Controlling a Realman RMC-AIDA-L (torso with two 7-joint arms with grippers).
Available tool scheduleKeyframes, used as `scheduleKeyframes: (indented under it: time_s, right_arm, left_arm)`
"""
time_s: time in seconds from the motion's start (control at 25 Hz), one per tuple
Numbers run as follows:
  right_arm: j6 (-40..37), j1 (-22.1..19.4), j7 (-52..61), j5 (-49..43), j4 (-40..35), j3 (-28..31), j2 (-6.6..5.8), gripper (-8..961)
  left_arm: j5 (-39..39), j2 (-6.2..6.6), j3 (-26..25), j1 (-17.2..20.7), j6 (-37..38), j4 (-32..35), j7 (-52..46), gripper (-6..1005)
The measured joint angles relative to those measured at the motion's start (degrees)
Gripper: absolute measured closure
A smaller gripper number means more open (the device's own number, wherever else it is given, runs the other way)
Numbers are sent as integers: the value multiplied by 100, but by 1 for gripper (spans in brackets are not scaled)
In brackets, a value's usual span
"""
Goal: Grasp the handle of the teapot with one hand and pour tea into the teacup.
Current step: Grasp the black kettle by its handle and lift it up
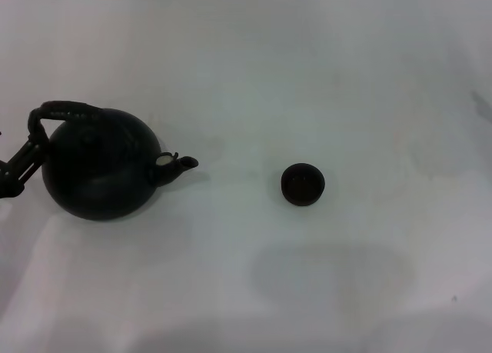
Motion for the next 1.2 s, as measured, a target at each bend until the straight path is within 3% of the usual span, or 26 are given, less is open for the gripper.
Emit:
scheduleKeyframes:
  time_s: [1.2]
  right_arm:
    - [-128, -15, 0, -17, 54, -1, 7, 96]
  left_arm:
    - [213, 3, -63, -344, 226, 66, 23, 500]
